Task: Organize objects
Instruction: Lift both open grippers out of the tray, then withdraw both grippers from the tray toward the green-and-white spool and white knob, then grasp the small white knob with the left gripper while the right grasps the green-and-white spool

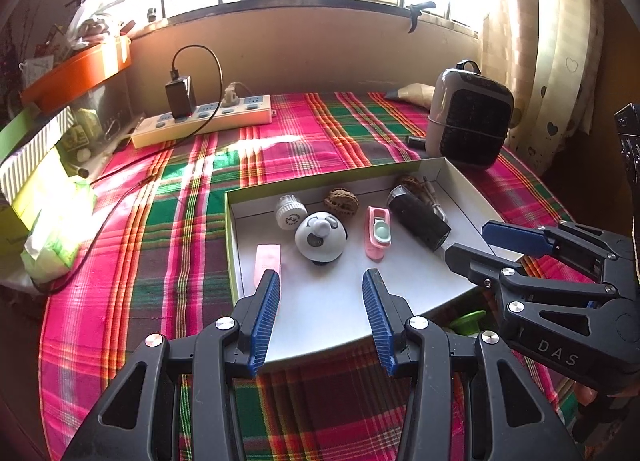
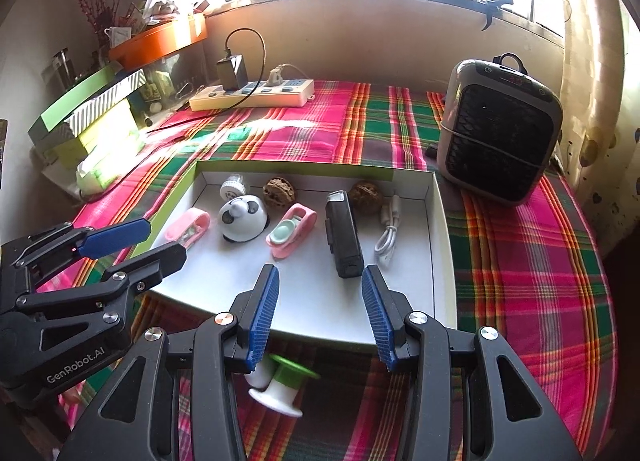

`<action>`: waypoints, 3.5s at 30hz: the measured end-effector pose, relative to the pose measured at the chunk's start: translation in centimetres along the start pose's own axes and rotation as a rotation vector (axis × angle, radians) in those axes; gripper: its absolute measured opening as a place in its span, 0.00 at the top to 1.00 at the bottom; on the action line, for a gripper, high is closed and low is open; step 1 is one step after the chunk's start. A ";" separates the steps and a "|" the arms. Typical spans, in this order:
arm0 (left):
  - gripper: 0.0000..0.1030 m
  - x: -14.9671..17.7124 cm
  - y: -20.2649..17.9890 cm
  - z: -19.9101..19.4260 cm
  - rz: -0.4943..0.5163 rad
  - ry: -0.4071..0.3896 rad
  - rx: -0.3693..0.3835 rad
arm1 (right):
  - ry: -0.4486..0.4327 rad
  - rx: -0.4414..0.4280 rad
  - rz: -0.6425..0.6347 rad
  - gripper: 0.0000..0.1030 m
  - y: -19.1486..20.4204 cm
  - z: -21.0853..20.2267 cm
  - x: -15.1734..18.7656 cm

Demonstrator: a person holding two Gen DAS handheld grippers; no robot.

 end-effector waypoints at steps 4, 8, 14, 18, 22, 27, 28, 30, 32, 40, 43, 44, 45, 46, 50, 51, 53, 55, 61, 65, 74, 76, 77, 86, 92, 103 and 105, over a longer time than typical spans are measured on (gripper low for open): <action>0.59 0.5 -0.2 -0.9 0.003 -0.015 -0.001 | -0.013 -0.003 0.004 0.57 0.2 -0.8 0.5; 0.59 1.1 -0.4 -1.7 0.000 -0.025 0.006 | -0.025 -0.002 0.010 0.57 0.2 -1.6 1.1; 0.59 2.1 -1.1 -2.4 0.003 -0.028 0.021 | -0.035 -0.005 0.023 0.57 0.0 -2.5 2.3; 0.59 2.9 -1.5 -2.3 0.002 -0.016 0.032 | -0.035 0.004 0.022 0.57 -0.2 -2.9 3.0; 0.59 3.6 -2.0 -2.4 -0.003 -0.007 0.056 | -0.036 0.018 0.011 0.57 -0.5 -3.3 3.8; 0.59 4.7 -3.1 -2.1 -0.002 0.015 0.108 | -0.023 0.022 0.037 0.57 -1.4 -3.4 5.1; 0.59 4.9 -3.3 -2.0 -0.001 0.020 0.121 | -0.020 0.021 0.043 0.57 -1.6 -3.4 5.4; 0.59 5.2 -3.9 -1.8 0.003 0.029 0.140 | -0.014 0.022 0.050 0.57 -2.0 -3.4 5.8; 0.59 5.3 -4.4 -1.7 0.000 0.035 0.164 | -0.011 0.024 0.057 0.57 -2.4 -3.4 6.2; 0.59 5.2 -6.0 -0.3 -0.012 0.074 0.230 | -0.005 0.025 0.091 0.57 -3.8 -3.5 7.2; 0.59 4.9 -6.2 0.2 -0.018 0.082 0.235 | -0.007 0.023 0.097 0.57 -4.1 -3.6 7.3; 0.58 4.9 -6.3 0.3 -0.022 0.083 0.242 | -0.008 0.022 0.097 0.57 -4.1 -3.6 7.3; 0.58 4.8 -6.4 0.4 -0.020 0.085 0.244 | -0.009 0.022 0.098 0.57 -4.2 -3.6 7.3; 0.58 4.7 -6.3 0.5 -0.019 0.085 0.240 | -0.009 0.022 0.099 0.57 -4.2 -3.6 7.3; 0.58 4.3 -5.9 0.4 -0.041 0.073 0.239 | -0.010 0.019 0.101 0.57 -4.4 -3.6 7.3; 0.58 4.2 -5.7 0.4 -0.047 0.071 0.241 | -0.010 0.018 0.101 0.57 -4.4 -3.6 7.3; 0.58 4.1 -5.4 0.7 -0.050 0.079 0.227 | -0.011 0.019 0.103 0.57 -4.5 -3.6 7.3; 0.58 4.2 -5.3 1.1 -0.053 0.097 0.224 | -0.011 0.016 0.106 0.57 -4.5 -3.5 7.3; 0.58 4.4 -6.3 1.8 -0.023 0.124 0.243 | -0.005 0.015 0.102 0.57 -4.4 -3.3 7.3; 0.58 4.3 -6.6 2.3 -0.016 0.133 0.236 | -0.002 0.016 0.102 0.57 -4.4 -3.2 7.4; 0.59 4.4 -6.8 2.6 0.024 0.130 0.177 | 0.001 0.014 0.096 0.57 -4.0 -3.2 7.3; 0.60 4.4 -6.8 2.6 0.022 0.130 0.177 | 0.001 0.014 0.094 0.57 -4.0 -3.3 7.2; 0.61 4.5 -6.7 2.5 0.021 0.130 0.176 | 0.001 0.014 0.093 0.57 -3.9 -3.3 7.2; 0.71 4.6 -6.2 2.4 0.010 0.123 0.168 | 0.002 0.018 0.087 0.57 -3.7 -3.4 7.1; 0.71 5.0 -5.8 2.0 0.000 0.121 0.172 | -0.001 0.020 0.083 0.57 -3.3 -3.5 6.9; 0.71 5.8 -3.8 1.4 -0.042 0.117 0.157 | -0.017 -0.037 0.050 0.57 -1.2 -3.3 6.3; 0.71 5.8 -3.5 1.3 -0.047 0.116 0.152 | -0.017 -0.045 0.036 0.57 -0.5 -3.0 6.1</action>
Point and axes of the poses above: each gripper's, at about its wrist camera, not at the fingertips, and z roughly the way its jaws point, y to its left, x to its underside, the point moved 6 cm from there along z, roughly the way its jaws point, and after that the axes turned 3 degrees about -x, right-handed, at the moved point
